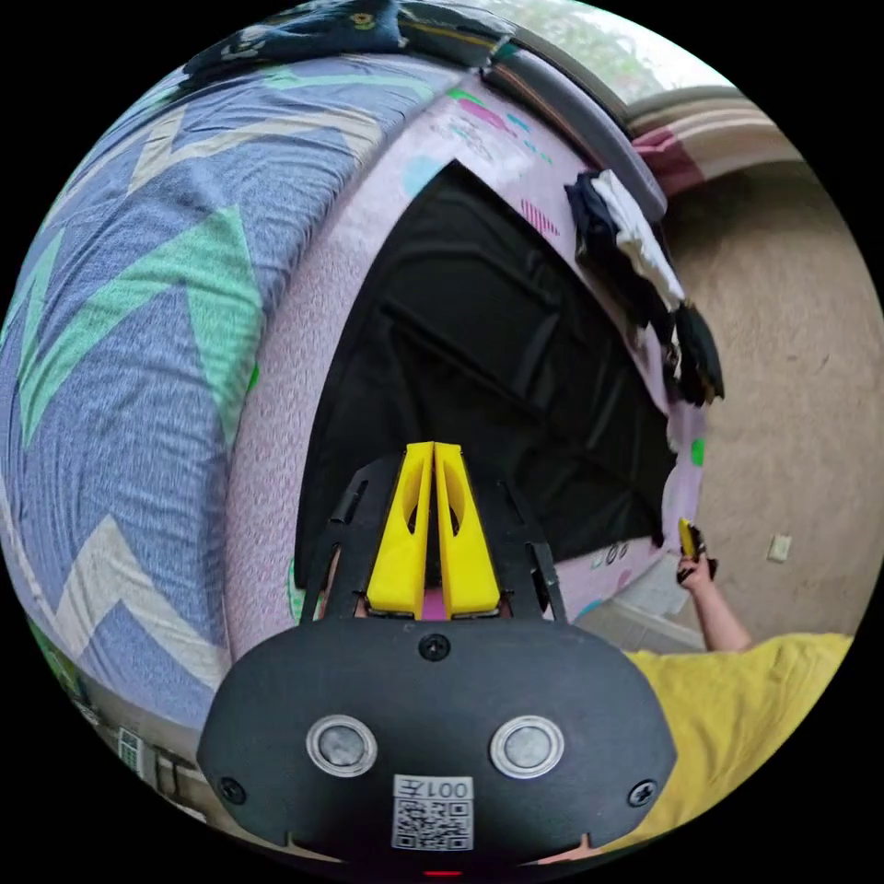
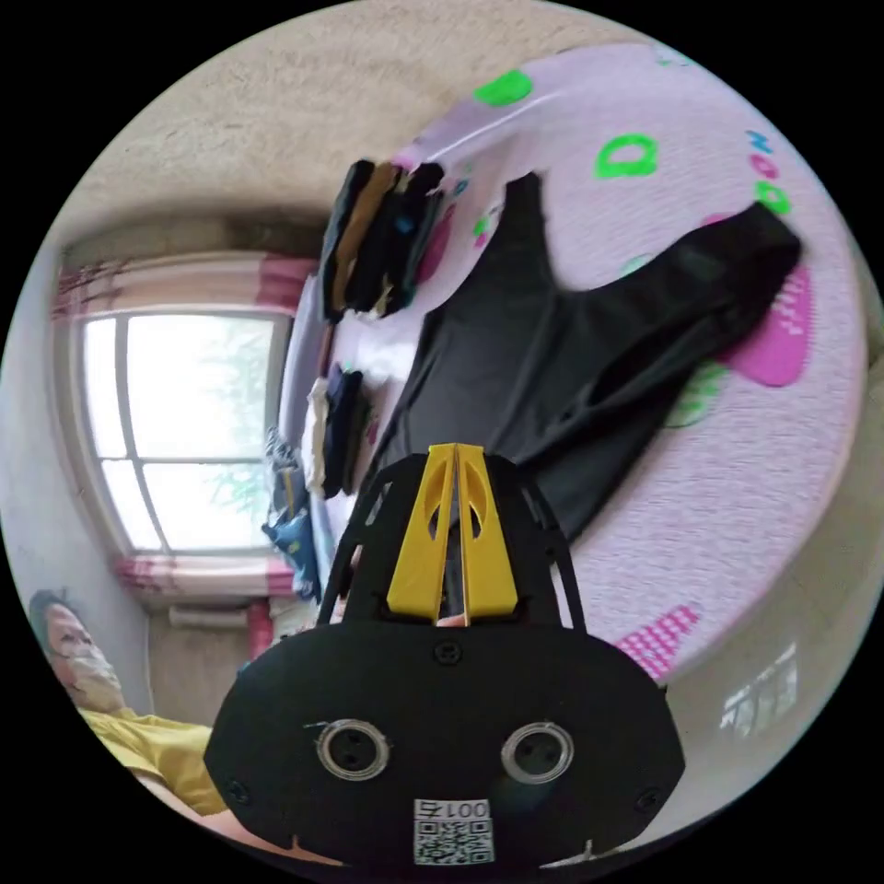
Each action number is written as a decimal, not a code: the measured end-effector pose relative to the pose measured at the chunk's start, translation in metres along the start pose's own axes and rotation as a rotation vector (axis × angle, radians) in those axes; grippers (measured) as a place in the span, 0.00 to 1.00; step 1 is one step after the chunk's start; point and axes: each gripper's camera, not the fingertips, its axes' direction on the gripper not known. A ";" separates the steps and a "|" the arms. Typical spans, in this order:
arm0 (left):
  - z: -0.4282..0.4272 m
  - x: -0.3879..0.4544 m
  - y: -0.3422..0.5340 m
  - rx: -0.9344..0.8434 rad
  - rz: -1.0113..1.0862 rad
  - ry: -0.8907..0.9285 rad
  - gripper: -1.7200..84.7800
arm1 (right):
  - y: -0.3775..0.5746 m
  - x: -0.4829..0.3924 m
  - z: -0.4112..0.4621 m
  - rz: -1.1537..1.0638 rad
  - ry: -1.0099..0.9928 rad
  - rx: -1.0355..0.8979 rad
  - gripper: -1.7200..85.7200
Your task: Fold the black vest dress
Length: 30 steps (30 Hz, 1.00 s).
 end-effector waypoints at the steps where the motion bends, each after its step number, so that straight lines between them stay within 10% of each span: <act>1: 0.006 0.003 0.017 -0.029 0.023 -0.034 0.00 | 0.001 0.006 -0.011 0.025 0.026 0.030 0.03; 30: 0.127 0.053 0.072 -0.170 0.109 -0.419 0.00 | -0.103 0.012 -0.028 0.092 0.250 0.009 0.03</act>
